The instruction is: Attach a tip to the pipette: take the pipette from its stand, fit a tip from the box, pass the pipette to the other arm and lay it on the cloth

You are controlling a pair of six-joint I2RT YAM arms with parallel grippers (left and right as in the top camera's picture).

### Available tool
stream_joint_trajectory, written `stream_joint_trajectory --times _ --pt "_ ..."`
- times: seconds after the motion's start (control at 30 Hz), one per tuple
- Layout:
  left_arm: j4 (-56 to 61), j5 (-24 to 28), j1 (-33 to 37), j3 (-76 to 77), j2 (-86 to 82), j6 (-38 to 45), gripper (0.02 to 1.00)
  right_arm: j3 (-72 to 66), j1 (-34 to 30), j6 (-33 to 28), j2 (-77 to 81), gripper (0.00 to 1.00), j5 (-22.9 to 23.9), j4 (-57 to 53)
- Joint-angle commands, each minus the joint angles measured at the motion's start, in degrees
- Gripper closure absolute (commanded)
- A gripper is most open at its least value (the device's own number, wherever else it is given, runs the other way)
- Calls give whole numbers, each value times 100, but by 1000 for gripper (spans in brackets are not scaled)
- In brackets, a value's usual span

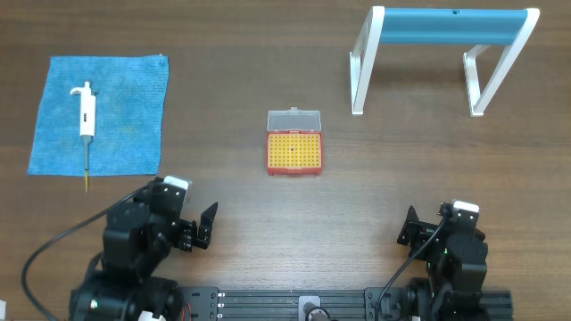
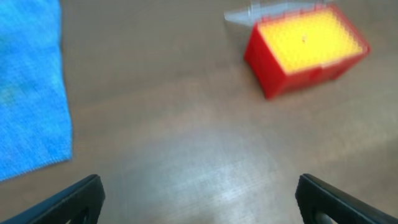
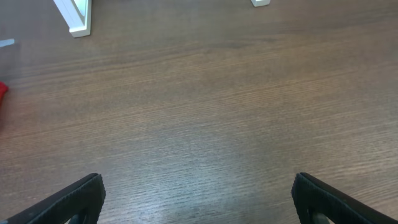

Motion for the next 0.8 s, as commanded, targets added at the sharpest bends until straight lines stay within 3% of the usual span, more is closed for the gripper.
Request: stream_joint_trajectory --times 0.03,0.13,0.37,0.67,0.8 --pt "817 125 326 -728 -968 28 23 -39 -17 -63 11 27 -52 11" --pt "1633 372 566 -1086 -1187 31 20 -42 -17 -61 11 29 -50 11" --pt "2855 356 1023 -1646 -1657 31 20 -42 -17 -63 11 27 -50 11" --pt "4057 380 981 -2476 -1989 31 20 -42 -17 -63 11 29 -50 11" --pt "4081 341 988 -2487 -1989 31 20 -39 -17 -63 11 27 -52 11"
